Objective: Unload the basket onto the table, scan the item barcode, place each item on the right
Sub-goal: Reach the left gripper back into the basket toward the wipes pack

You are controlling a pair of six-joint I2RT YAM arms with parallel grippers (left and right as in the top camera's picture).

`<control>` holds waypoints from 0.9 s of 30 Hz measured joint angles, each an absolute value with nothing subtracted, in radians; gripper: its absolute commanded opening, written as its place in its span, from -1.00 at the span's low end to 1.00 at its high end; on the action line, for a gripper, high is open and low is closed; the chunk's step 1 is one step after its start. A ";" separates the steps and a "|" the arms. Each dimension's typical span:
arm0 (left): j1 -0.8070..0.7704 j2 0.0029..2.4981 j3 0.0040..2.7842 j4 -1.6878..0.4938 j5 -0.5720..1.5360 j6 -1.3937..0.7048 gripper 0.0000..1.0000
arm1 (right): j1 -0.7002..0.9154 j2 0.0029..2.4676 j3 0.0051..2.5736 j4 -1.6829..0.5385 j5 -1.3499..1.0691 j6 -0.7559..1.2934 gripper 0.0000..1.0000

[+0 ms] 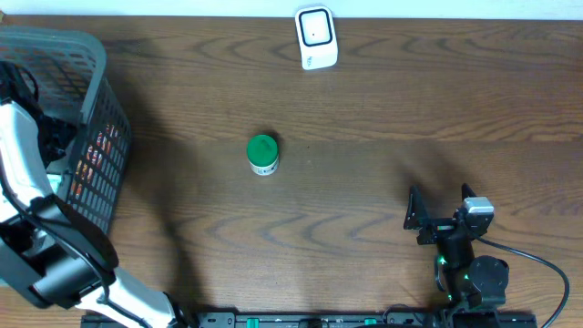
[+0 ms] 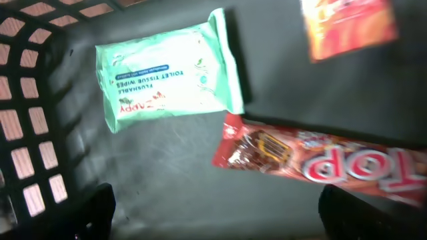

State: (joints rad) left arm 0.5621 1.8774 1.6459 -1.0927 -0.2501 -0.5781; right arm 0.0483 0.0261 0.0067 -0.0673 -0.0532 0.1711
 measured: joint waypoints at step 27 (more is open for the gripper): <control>0.646 2.051 1.646 -0.964 -0.276 -0.437 0.96 | 0.048 0.026 0.007 -0.068 -0.053 0.171 0.98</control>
